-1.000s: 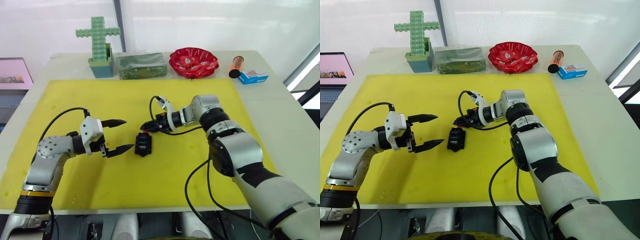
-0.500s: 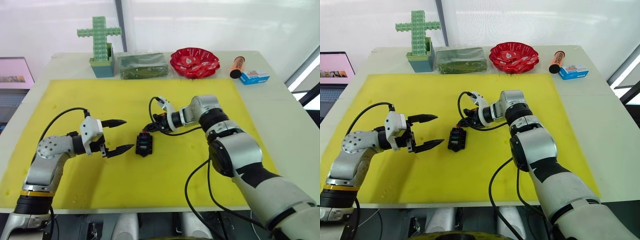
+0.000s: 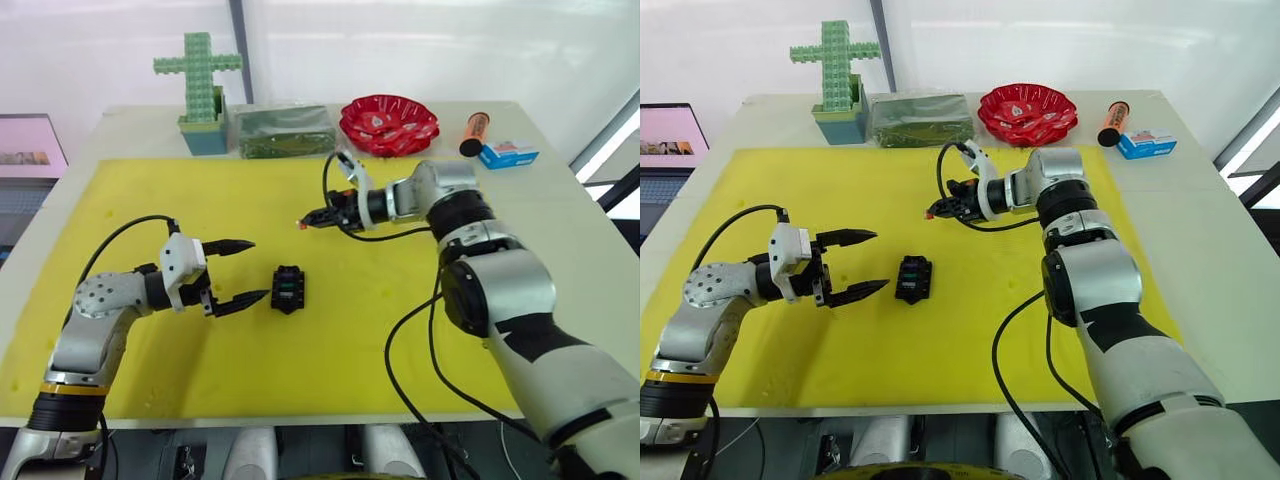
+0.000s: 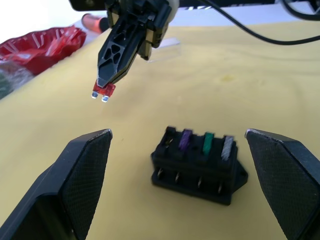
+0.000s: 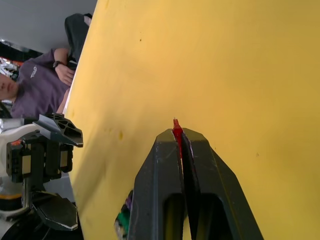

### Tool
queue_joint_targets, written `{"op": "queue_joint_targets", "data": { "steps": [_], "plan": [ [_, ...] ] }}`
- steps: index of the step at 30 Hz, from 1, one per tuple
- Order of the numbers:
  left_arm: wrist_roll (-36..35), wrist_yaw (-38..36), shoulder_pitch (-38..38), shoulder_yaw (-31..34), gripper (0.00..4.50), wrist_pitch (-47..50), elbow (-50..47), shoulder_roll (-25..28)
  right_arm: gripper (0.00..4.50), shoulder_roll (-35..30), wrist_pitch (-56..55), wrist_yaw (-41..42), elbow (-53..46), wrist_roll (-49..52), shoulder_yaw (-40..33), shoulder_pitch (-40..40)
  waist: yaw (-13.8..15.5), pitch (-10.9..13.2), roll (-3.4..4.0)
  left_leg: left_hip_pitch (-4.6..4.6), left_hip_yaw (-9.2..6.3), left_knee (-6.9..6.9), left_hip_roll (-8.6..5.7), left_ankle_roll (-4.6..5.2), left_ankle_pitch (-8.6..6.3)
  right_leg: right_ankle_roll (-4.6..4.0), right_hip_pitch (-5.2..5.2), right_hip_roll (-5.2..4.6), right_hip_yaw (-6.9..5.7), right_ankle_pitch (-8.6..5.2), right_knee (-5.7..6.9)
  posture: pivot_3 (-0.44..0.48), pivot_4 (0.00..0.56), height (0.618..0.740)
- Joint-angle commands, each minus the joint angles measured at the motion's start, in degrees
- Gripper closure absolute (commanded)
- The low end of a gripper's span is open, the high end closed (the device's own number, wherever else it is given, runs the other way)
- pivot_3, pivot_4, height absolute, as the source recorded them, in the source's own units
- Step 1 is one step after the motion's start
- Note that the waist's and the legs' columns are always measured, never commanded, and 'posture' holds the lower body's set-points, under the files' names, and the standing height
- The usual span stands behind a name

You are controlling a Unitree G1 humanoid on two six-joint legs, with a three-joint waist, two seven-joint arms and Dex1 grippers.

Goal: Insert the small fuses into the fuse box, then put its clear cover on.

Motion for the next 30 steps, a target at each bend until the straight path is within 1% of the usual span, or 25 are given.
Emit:
{"op": "queue_joint_targets", "data": {
  "steps": [1, 4, 6, 8, 11, 14, 16, 18, 20, 22, 27, 30],
  "plan": [
    [-3.29, -1.40, 0.18, 1.78, 0.00, 1.57, -3.56, 1.02, 4.45, -5.53, 7.74, 5.13, -12.71, 2.89, 5.29, 2.39, 0.22, 0.00, 0.00, 0.00, 0.00, 0.00, 0.00, 0.00, 0.00, 0.00, 0.00, 0.00, 0.00, 0.00, 0.00, 0.000, 0.150, 0.740],
    [-4.90, -2.67, 1.15, 1.46, 0.00, 3.00, -6.48, 1.70, 4.45, -12.82, 16.83, 8.54, -28.99, 8.69, 12.75, 8.63, 0.32, -0.01, -0.01, -0.05, -0.03, 0.03, -0.01, 0.00, 0.00, 0.00, 0.00, -0.01, 0.00, 0.00, -0.03, 0.000, 0.150, 0.740],
    [-6.49, -3.64, 2.88, 0.84, 0.00, 4.25, -10.18, 2.30, 4.45, -20.27, 21.34, 11.06, -41.77, 15.45, 18.74, 13.14, 0.29, 0.00, 0.00, -0.08, -0.04, 0.03, -0.02, 0.00, 0.00, 0.00, 0.01, -0.03, 0.01, 0.00, -0.08, 0.000, 0.150, 0.740],
    [-8.00, -4.39, 4.75, 0.01, 0.00, 5.55, -14.10, 2.79, 4.45, -26.24, 22.46, 12.72, -49.93, 21.47, 23.21, 15.79, 0.24, 0.03, 0.05, -0.09, -0.06, 0.03, -0.02, 0.00, 0.00, 0.00, 0.01, -0.03, 0.01, 0.00, -0.11, 0.000, 0.150, 0.740],
    [-8.99, -5.87, 7.44, -1.87, 0.00, 6.71, -19.43, 3.50, 4.45, -31.63, 22.46, 13.80, -56.89, 28.83, 27.74, 17.49, -0.23, 0.06, 0.08, -0.02, -0.05, 0.03, 0.00, 0.01, 0.00, -0.01, 0.00, 0.00, 0.05, -0.01, -0.07, 0.000, 0.150, 0.740],
    [-7.72, -6.27, 9.08, -4.02, 0.00, 6.52, -21.05, 3.47, 4.45, -30.11, 22.46, 10.43, -57.47, 30.90, 28.92, 19.35, -0.16, 0.05, 0.06, 0.16, -0.07, 0.00, 0.04, 0.01, -0.01, -0.14, 0.09, 0.11, 0.11, -0.07, -0.07, 0.000, 0.150, 0.740],
    [-5.78, -6.87, 9.95, -5.00, 0.00, 4.79, -20.61, 3.60, 4.45, -27.18, 22.46, 7.24, -55.91, 29.49, 29.52, 20.77, 0.12, 0.04, 0.05, 0.22, -0.09, 0.00, 0.05, 0.01, -0.01, -0.23, 0.15, 0.13, 0.11, -0.12, -0.06, 0.000, 0.150, 0.740],
    [-5.19, -6.78, 10.32, -5.33, 0.00, 4.23, -20.57, 3.51, 4.45, -25.55, 22.46, 5.57, -54.80, 29.00, 29.45, 21.30, 0.23, 0.04, 0.06, 0.15, -0.08, 0.04, 0.04, 0.01, -0.01, -0.22, 0.12, 0.12, 0.12, -0.12, -0.07, 0.000, 0.150, 0.740],
    [-4.77, -5.24, 10.88, -5.18, 0.00, 4.37, -20.70, 2.82, 4.45, -22.43, 22.06, 3.95, -51.47, 27.27, 29.36, 20.83, 0.42, 0.05, 0.06, -0.02, -0.07, 0.13, 0.02, 0.01, -0.01, -0.15, 0.02, 0.09, 0.12, -0.08, -0.08, 0.000, 0.150, 0.740],
    [-4.27, -4.16, 11.46, -4.63, 0.00, 4.03, -20.10, 2.29, 4.45, -20.71, 21.73, 3.19, -49.65, 26.34, 29.43, 20.35, 0.46, 0.04, 0.06, -0.07, -0.07, 0.21, 0.00, 0.01, -0.01, -0.07, 0.04, 0.07, 0.12, -0.03, -0.09, 0.000, 0.150, 0.740],
    [-2.88, -5.34, 13.87, -3.90, 0.00, 1.48, -18.71, 3.21, 4.45, -20.70, 21.58, 3.47, -49.91, 26.09, 30.88, 20.96, 0.33, 0.04, 0.06, -0.11, -0.08, 0.29, -0.01, 0.01, -0.01, -0.07, 0.05, 0.06, 0.13, -0.03, -0.09, 0.000, 0.150, 0.740],
    [-2.66, -5.24, 14.18, -4.02, 0.00, 0.15, -18.72, 2.74, 4.45, -19.51, 21.77, 2.53, -48.87, 25.39, 30.78, 21.46, 0.33, 0.05, 0.06, -0.10, -0.09, 0.29, 0.00, 0.02, -0.01, -0.12, 0.03, 0.08, 0.12, -0.06, -0.08, 0.000, 0.150, 0.740]
  ]
}}
